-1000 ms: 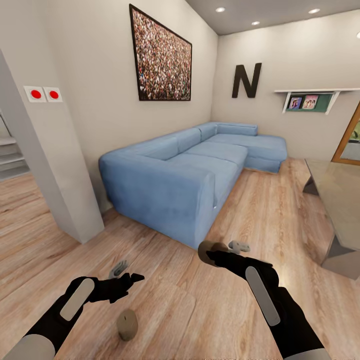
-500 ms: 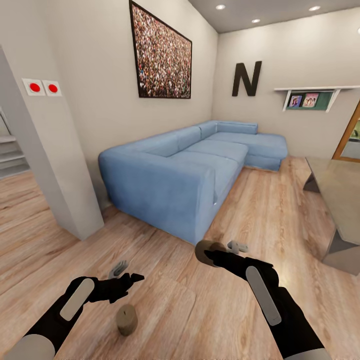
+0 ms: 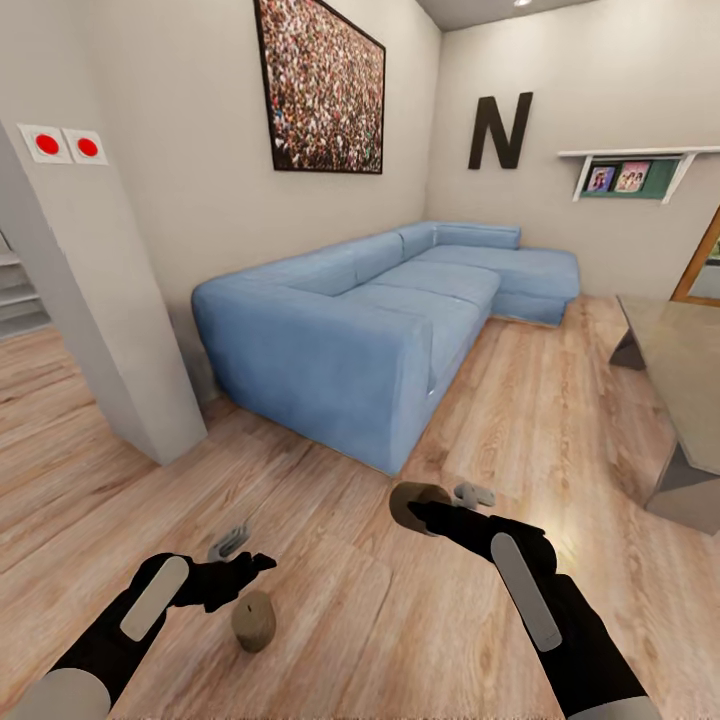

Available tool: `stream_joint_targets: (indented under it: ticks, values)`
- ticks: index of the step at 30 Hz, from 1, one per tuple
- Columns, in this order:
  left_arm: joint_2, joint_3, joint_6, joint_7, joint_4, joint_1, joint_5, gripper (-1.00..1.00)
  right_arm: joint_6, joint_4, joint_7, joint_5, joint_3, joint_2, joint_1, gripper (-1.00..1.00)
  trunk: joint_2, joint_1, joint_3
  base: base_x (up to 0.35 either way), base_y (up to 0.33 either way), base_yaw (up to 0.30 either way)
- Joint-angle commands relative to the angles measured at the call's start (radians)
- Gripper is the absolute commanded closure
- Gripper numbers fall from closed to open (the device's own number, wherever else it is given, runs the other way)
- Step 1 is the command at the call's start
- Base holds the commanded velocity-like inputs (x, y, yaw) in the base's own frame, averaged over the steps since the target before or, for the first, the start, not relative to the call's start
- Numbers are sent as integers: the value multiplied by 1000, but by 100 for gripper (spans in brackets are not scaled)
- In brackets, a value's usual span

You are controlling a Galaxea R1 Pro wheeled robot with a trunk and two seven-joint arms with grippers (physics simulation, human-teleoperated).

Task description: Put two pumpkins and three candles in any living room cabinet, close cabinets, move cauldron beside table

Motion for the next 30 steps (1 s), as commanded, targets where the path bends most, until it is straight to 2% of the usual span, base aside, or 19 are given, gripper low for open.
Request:
stream_joint_targets:
  ticks: [1,13,15,17,20,23,30]
  values:
    - [1,-4,-3,11,-2,0,11,-100,2,-1,-10,-12,2,-1,-1,100,-1,0,-5,0,0,0]
    - [1,-5,-15,19,-1,0,9,-100,2,3,-10,-12,2,4,-1,100,-4,6,-51,0,0,0]
    - [1,-5,-15,48,-1,0,10,-100,2,3,-10,-12,2,4,-1,100,-4,6,-59,0,0,0]
    - [-1,-5,-24,105,-1,-1,11,-100,2,3,-10,-12,2,4,-1,100,-4,7,-67,0,0,0]
    - [-21,-6,-52,155,-1,-1,10,-100,2,3,-10,-12,2,4,-1,100,-5,9,-78,0,0,0]
    - [-32,-7,-60,174,-1,-1,9,-100,2,3,-10,-12,2,4,-1,100,-6,10,-90,0,0,0]
    - [-35,-7,-62,185,-1,-1,9,-100,2,3,-10,-11,2,4,-1,100,-6,10,-90,0,0,0]
